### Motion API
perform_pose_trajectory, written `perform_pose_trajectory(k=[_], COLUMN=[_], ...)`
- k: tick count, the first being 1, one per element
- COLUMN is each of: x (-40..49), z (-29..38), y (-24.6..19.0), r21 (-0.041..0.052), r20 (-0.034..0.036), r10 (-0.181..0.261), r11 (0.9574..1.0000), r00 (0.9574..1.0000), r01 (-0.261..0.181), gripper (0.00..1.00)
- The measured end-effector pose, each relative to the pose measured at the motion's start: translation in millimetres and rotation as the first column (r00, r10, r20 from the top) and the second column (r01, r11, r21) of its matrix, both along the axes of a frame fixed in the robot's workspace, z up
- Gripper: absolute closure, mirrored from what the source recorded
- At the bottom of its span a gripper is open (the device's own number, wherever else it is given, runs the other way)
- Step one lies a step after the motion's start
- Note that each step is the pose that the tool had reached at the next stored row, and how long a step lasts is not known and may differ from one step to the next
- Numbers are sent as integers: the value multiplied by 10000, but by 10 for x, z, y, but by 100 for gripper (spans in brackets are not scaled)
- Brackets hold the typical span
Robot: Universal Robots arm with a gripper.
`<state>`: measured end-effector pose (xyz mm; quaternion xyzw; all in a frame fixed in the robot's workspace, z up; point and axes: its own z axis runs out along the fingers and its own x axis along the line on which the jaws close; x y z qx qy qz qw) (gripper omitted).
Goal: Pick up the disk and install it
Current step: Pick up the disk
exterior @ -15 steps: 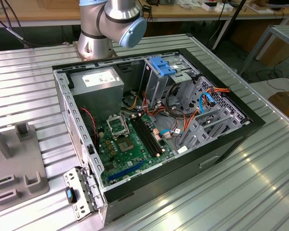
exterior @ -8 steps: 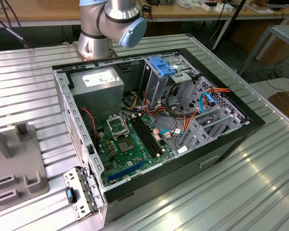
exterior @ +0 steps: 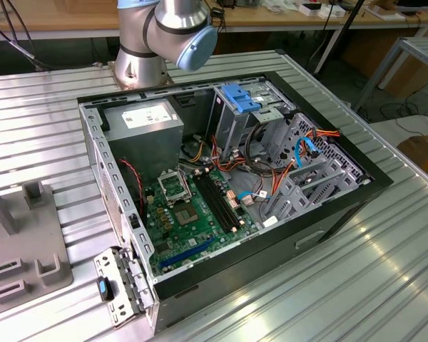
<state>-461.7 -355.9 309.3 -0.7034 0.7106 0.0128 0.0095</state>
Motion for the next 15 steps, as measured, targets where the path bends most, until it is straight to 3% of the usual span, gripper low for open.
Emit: perform_pose_trajectory(k=[5,12,15], x=[1,1,1], z=[6,176,195], y=[0,0,0], r21=[0,1,0], r20=[1,2,2], r10=[0,0,0], r11=[10000,10000,10000], r00=[10000,10000,10000], r01=[0,0,0], gripper=[64,64,64])
